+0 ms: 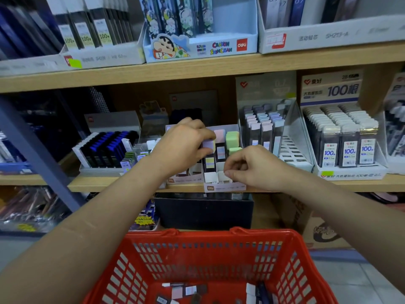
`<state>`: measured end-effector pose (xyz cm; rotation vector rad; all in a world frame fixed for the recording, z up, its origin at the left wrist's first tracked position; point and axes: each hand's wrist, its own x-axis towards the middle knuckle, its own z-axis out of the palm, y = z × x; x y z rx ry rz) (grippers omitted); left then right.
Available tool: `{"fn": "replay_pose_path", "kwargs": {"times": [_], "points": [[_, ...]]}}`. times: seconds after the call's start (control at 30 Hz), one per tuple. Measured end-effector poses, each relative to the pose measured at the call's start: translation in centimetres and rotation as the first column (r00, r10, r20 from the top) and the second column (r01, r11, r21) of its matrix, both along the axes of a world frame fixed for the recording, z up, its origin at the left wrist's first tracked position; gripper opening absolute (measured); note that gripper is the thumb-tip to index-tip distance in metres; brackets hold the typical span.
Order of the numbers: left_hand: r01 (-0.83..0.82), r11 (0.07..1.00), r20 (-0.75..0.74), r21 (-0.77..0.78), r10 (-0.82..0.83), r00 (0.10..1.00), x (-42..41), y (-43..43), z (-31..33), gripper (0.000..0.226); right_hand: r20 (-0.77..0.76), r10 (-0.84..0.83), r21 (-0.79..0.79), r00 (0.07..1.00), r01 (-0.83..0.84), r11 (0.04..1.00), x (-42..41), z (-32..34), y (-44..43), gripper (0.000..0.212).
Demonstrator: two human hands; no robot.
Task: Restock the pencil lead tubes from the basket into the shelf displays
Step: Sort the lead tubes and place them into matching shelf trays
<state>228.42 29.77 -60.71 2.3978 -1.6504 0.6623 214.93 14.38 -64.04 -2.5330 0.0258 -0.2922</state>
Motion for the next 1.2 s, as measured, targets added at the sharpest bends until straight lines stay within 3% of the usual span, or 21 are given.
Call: {"fn": "replay_pose_path", "kwargs": {"times": [0.3, 0.53, 0.77, 0.87, 1.0, 1.07, 1.2], "points": [[0.072, 0.997, 0.003, -0.026, -0.072, 0.997, -1.4, 1.4, -0.9, 0.035, -0.183, 0.089, 0.040, 0.979, -0.083, 0.996, -0.5, 0.2, -0.5, 0.021], [0.104, 0.994, -0.027, -0.028, -0.105, 0.994, -2.1, 1.8, -1.3, 0.033, -0.480, 0.193, 0.164, 0.856, -0.128, 0.978, -1.2, 1.2, -0.6, 0.026], [0.081, 0.997, -0.115, -0.013, -0.082, 0.990, -2.2, 2.3, -1.6, 0.049, -0.385, 0.076, 0.130, 0.920, -0.028, 0.991, -1.8, 1.7, -1.9, 0.028], [0.105, 0.993, -0.126, -0.047, -0.110, 0.986, -2.4, 2.8, -1.3, 0.052, -0.426, 0.090, 0.127, 0.900, -0.039, 0.991, -2.3, 2.7, -2.2, 0.026], [0.177, 0.973, -0.120, -0.147, -0.195, 0.973, -4.2, 3.8, -1.0, 0.027, -0.544, 0.166, 0.175, 0.823, -0.082, 0.981, -2.8, 2.9, -1.4, 0.016], [0.215, 0.965, -0.185, -0.154, -0.241, 0.953, -5.6, 4.4, -1.0, 0.019, -0.618, 0.210, 0.179, 0.758, -0.124, 0.976, -2.8, 2.1, -0.2, 0.018], [0.197, 0.976, -0.454, 0.091, -0.135, 0.881, -8.1, 6.0, -2.3, 0.022, -0.735, 0.289, 0.235, 0.614, -0.170, 0.957, -2.7, -2.1, 3.8, 0.022]]}}
